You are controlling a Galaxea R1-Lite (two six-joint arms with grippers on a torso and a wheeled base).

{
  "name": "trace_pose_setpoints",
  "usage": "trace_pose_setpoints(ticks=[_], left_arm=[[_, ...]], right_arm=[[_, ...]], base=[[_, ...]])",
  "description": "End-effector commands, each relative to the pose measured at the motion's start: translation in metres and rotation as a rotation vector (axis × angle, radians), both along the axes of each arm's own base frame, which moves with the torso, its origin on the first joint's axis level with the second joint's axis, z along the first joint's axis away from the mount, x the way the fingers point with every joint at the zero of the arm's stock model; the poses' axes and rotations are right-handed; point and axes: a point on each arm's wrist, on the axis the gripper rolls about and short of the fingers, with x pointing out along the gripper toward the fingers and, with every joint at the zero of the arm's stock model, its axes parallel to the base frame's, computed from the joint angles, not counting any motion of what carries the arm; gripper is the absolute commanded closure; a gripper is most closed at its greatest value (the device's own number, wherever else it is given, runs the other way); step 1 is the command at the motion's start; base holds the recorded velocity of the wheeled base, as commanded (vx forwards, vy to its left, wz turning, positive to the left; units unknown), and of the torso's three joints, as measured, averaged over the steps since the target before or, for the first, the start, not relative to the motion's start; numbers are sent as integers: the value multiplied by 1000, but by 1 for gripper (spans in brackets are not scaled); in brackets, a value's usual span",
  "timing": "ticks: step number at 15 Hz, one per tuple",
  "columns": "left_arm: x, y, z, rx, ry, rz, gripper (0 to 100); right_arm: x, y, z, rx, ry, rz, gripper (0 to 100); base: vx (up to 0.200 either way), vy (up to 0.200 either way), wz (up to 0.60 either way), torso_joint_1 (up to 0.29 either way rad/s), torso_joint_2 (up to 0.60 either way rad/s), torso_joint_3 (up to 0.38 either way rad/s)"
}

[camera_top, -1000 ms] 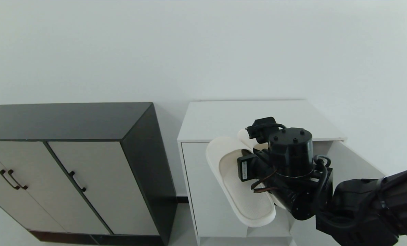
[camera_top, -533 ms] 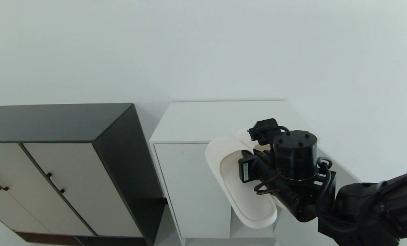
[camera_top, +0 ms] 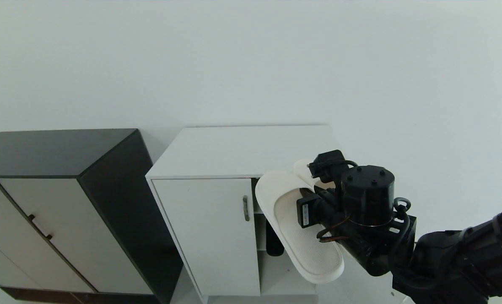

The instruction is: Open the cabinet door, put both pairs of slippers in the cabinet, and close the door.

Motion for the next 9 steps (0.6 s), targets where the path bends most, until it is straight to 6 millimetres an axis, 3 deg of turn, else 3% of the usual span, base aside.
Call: trace_pose_setpoints(ticks=[1,9], left_arm=[[0,0,0,0,1,1,100],[0,0,0,0,1,1,100]], right_arm=[[0,0,-1,-7,1,1,100],[-4,1,-7,-13,8,40,100]], base=[[0,-200,0,2,-2,7],[0,0,0,0,0,0]])
